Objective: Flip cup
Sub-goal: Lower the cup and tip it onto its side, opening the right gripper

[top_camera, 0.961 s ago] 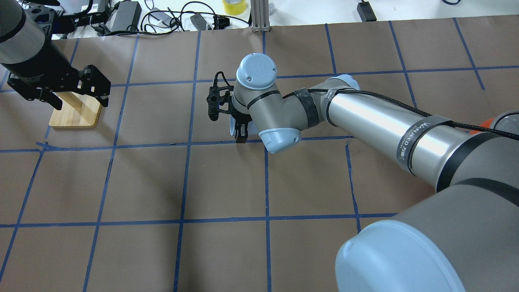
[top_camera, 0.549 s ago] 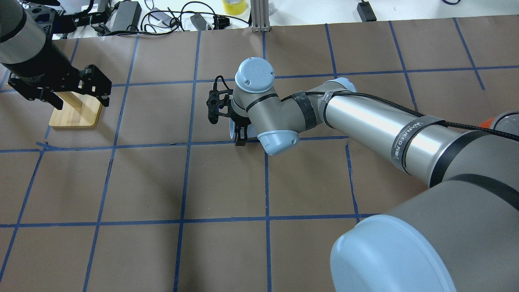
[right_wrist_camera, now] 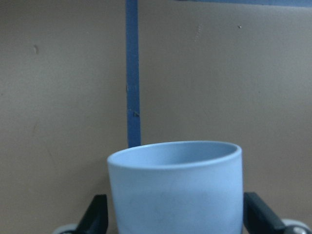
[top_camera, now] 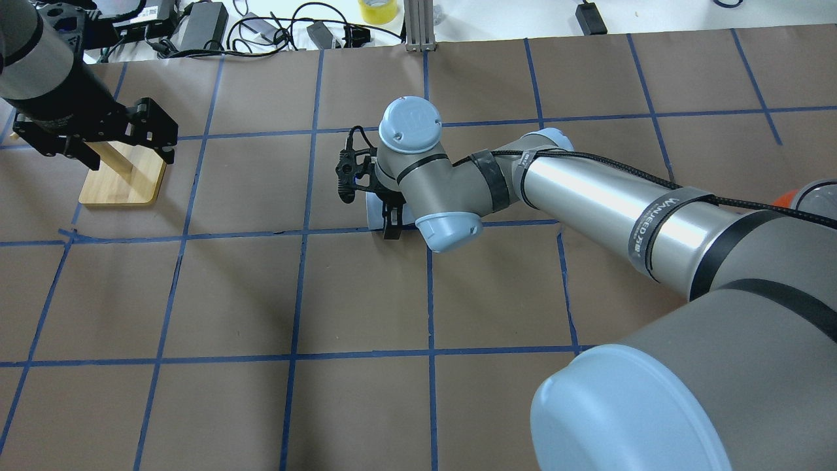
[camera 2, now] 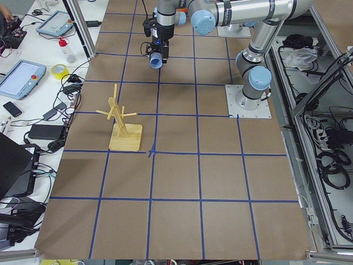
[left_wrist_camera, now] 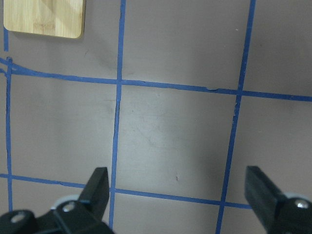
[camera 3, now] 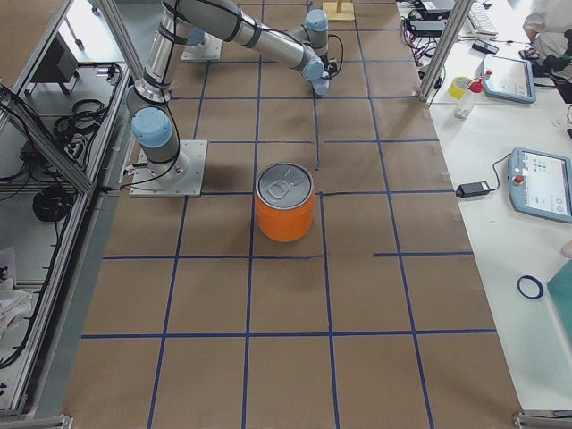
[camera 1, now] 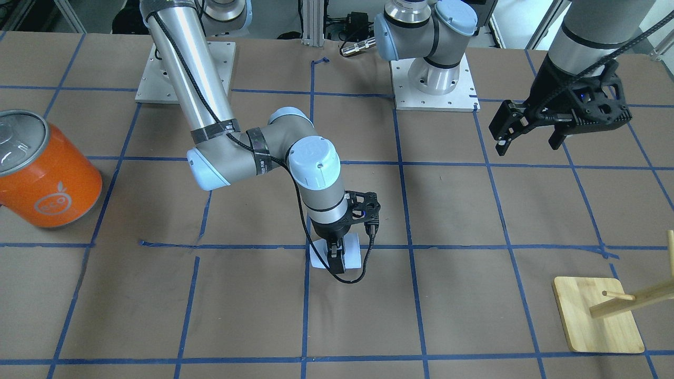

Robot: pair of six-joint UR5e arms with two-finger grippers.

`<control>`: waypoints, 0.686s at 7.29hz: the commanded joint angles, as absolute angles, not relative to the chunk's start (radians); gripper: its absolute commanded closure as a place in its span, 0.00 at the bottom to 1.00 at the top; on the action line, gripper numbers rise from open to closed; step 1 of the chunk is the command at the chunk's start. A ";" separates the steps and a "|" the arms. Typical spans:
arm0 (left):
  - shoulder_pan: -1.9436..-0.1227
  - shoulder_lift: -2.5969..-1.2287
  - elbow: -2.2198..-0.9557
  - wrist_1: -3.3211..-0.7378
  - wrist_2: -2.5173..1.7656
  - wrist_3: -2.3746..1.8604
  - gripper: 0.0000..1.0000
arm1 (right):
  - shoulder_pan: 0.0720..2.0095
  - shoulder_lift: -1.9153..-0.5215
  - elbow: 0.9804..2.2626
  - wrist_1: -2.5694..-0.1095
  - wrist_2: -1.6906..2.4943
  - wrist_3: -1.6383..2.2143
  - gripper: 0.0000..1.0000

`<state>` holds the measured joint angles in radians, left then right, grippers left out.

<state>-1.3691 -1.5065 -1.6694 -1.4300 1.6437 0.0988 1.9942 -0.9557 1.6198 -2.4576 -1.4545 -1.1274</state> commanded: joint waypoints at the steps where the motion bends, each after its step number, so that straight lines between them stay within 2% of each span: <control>1: -1.367 -1.502 -1.672 -1.436 1.643 0.101 0.00 | 1.994 -0.963 1.614 -2.453 -1.474 -1.099 0.00; 2: -1.368 -1.503 -1.674 -1.431 1.647 0.104 0.00 | 1.990 -0.977 1.609 -2.444 -1.474 -1.068 0.00; 5: -1.368 -1.511 -1.667 -1.430 1.631 0.107 0.00 | 1.916 -1.159 1.592 -2.124 -1.465 -0.890 0.00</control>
